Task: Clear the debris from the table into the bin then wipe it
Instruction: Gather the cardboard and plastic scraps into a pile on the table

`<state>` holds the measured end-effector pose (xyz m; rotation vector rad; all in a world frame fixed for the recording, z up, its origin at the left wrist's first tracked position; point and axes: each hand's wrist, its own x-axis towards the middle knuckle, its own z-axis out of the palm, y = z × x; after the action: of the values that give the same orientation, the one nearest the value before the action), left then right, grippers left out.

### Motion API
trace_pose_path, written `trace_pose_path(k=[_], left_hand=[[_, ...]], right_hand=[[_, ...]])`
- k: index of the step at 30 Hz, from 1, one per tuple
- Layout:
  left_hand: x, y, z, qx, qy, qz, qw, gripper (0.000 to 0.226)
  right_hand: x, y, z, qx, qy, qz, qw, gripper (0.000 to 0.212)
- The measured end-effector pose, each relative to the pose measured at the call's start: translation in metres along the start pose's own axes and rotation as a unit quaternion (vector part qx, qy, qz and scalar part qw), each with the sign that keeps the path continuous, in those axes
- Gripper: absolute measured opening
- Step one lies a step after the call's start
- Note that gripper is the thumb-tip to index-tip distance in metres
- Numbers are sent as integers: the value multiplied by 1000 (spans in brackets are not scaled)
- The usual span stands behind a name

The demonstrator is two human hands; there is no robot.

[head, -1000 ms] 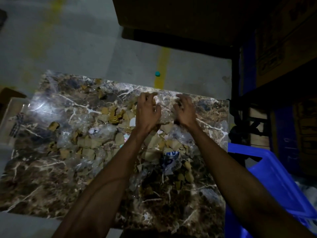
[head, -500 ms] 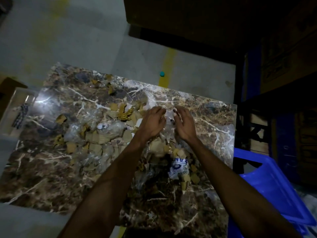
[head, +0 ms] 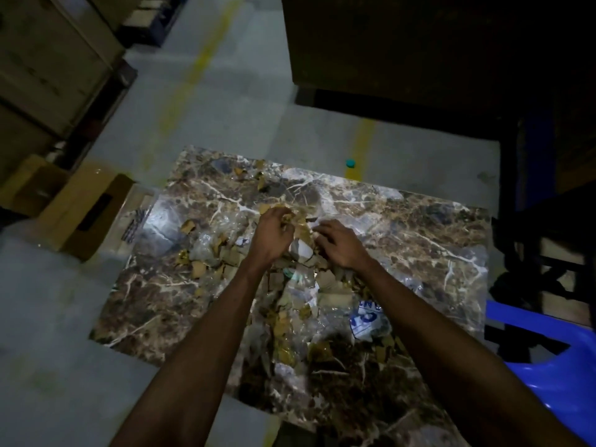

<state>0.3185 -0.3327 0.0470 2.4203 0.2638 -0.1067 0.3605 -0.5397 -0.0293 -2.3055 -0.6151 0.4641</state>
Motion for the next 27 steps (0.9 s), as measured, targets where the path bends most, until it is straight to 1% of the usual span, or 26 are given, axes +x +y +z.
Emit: trace_pose_path(k=[2,4,6,7,9,10,11,12,15,17,18,19,20,21,23,24,25,27], left_hand=[[8,-6,-1,6,-7,-17,1000,46],[17,-18,3,31,-24,-24,999,57],[27,-38,13,48,-62,-42,996,60],[29,-46,19,48,-87,-41,994,54],[33,-55,21,49,-118,-1,992,33],[34,-52,14,29,-136,20,990,28],[37,-50,6,-2,-154,30,988,26],[45,-52,-1,-25,-165,42,985,30],[75,-72,-29,-87,-173,50,980,38],[97,-87,-50,-121,-140,52,981,40],[109,-95,-58,-105,-107,68,986,41],[122,-103,-62,-72,-75,89,991,43],[131,-109,-65,-41,-59,107,992,47],[138,-115,-65,-22,-68,116,991,53],[145,-124,-61,14,-131,139,982,66],[144,-128,-57,38,-160,155,974,70],[140,-130,-54,58,-174,174,968,69],[128,-133,-48,53,-164,203,964,57]], right_hand=[[7,-4,-8,12,93,0,996,54],[23,-12,-12,18,141,27,989,55],[42,-20,-6,6,132,56,990,57],[50,-25,-1,-5,115,59,992,59],[63,-29,14,-20,79,49,995,64],[67,-29,21,-26,63,45,997,65],[68,-30,29,-30,51,45,997,64],[67,-31,36,-36,48,42,997,60],[48,-40,57,-75,51,23,996,49],[36,-45,64,-85,43,16,995,48],[33,-48,65,-77,43,27,996,48],[32,-51,64,-64,49,42,996,47],[34,-55,62,-49,63,57,995,45],[37,-60,60,-38,84,68,993,44],[48,-69,55,-26,135,86,987,42],[54,-74,52,-22,157,93,983,40],[61,-78,49,-19,173,99,980,38],[74,-85,45,-10,189,111,976,37]])
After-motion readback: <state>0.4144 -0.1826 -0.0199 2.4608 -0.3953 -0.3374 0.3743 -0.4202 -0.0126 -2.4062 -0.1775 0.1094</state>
